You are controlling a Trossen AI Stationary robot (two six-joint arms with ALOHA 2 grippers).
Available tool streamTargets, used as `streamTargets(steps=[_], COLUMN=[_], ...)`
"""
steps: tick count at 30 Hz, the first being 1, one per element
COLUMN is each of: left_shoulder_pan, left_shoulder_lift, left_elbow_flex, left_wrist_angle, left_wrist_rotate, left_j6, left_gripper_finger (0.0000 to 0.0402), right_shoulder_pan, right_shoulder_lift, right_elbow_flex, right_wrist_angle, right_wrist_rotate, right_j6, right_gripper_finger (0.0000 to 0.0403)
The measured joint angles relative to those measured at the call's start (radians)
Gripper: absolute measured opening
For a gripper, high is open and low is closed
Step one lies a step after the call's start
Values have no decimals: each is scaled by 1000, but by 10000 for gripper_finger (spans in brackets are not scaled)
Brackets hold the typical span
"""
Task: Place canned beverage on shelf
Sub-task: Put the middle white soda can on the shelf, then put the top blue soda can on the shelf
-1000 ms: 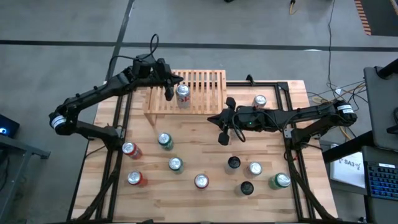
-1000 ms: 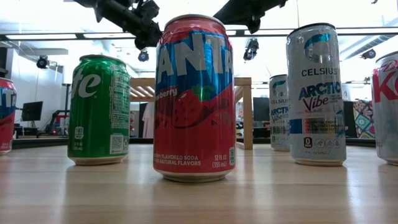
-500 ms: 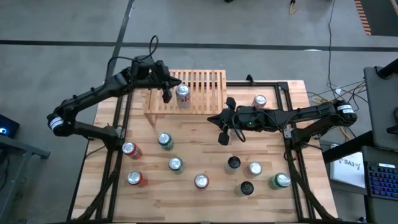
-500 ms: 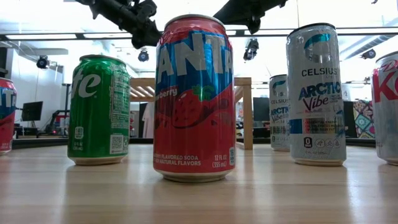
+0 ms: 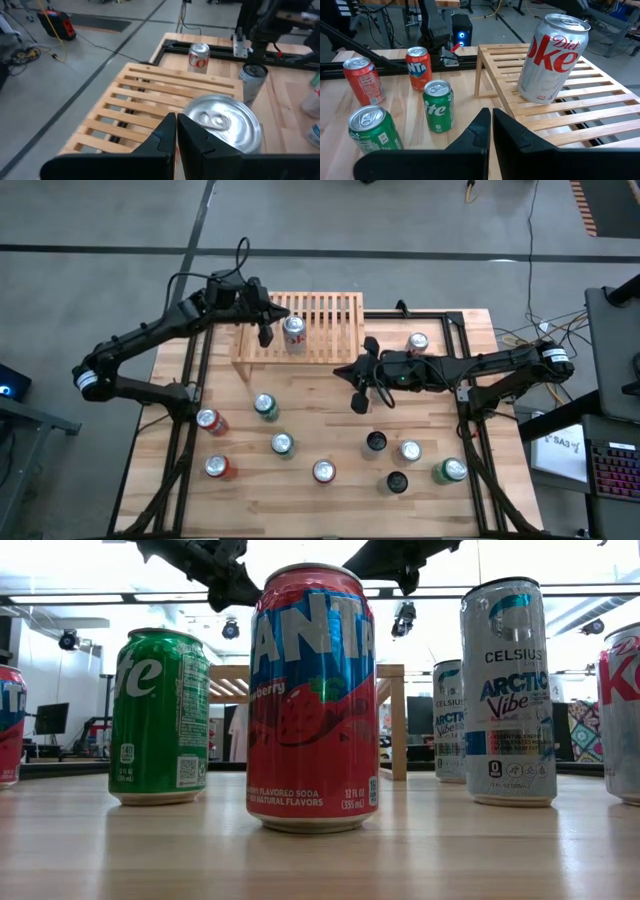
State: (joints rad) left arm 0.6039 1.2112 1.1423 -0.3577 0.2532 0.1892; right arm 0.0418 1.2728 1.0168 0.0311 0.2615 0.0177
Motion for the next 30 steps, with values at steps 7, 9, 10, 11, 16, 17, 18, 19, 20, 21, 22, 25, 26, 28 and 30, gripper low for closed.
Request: streamTargets(steps=[7, 9, 10, 11, 16, 17, 18, 19, 20, 21, 22, 25, 26, 28, 30], left_shoulder_pan=[-6, -6, -7, -6, -9, -16, -29, -46, -68, -95, -127, -239, -280, -361, -449], left_shoulder_lift=[0, 0, -1, -1, -22, -31, -42, -54, -68, -82, -94, -138, -151, -173, -190], left_elbow_flex=[0, 0, 0, 0, 2, 2, 1, 1, 0, -3, -5, -9, -12, -20, -32], left_wrist_angle=[-30, -30, -30, -30, -36, -35, -35, -35, -34, -35, -35, -39, -39, -36, -40], left_wrist_rotate=[0, -5, -6, -7, -8, -9, -10, -11, -23, -47, -88, -227, -258, -293, -337], left_j6=[-8, -8, -6, -6, -27, -38, -45, -46, -46, -46, -48, -51, -54, -65, -76], left_gripper_finger=[0, 0, 0, 0, 0, 0, 0, 0, 0, 0, 0, 0, 0, 0, 0], right_shoulder_pan=[0, 0, 0, 0, 2, 2, 4, 8, 12, 17, 23, 44, 52, 70, 89], right_shoulder_lift=[0, 0, 0, 0, 0, 0, 0, 0, 0, -1, -1, -1, -1, -1, -1], right_elbow_flex=[0, 0, 0, 0, 0, 0, 0, 0, 0, 0, 0, 12, 20, 41, 61], right_wrist_angle=[0, 0, 0, 0, 1, 2, 4, 5, 5, 8, 13, 7, 7, 6, 5], right_wrist_rotate=[0, 0, 0, 0, 0, 0, 0, 0, 0, 0, -1, -1, 0, 0, 0], right_j6=[-2, -2, -2, -2, 20, 28, 38, 43, 44, 47, 53, 72, 77, 79, 80], right_gripper_finger=[9, 9, 9, 9, 9, 9, 9, 9, 9, 9, 9, 9, 9, 9, 9])
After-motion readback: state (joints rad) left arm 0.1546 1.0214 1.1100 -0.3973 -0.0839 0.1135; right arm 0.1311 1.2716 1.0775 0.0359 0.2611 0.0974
